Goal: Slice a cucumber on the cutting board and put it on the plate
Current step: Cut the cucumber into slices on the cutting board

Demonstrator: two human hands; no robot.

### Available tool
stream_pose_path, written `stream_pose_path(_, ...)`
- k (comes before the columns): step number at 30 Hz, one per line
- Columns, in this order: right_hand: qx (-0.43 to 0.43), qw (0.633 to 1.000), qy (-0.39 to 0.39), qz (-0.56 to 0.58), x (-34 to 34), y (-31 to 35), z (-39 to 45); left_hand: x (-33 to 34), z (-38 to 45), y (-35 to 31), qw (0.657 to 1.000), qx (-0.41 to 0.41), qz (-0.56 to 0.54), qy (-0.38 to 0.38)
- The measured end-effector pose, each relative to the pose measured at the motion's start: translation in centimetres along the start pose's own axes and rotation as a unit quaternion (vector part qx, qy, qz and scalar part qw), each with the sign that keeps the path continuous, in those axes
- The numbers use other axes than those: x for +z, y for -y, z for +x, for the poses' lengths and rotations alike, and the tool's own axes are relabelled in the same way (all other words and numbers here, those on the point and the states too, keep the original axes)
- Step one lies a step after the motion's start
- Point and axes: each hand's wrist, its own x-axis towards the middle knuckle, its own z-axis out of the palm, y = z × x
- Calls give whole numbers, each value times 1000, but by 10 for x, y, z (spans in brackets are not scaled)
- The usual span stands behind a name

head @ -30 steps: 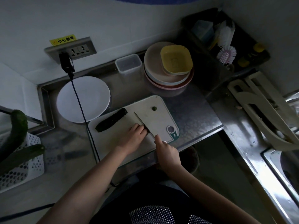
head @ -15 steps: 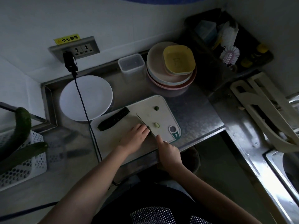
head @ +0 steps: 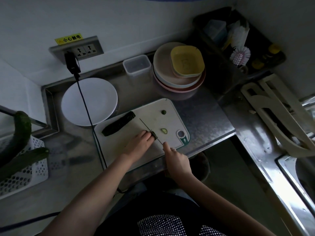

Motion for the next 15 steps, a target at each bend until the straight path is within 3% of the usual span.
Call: stream_pose_path(15,20,999,39,2,1,0,5,-3,1,-2,1000,11,-14,-12)
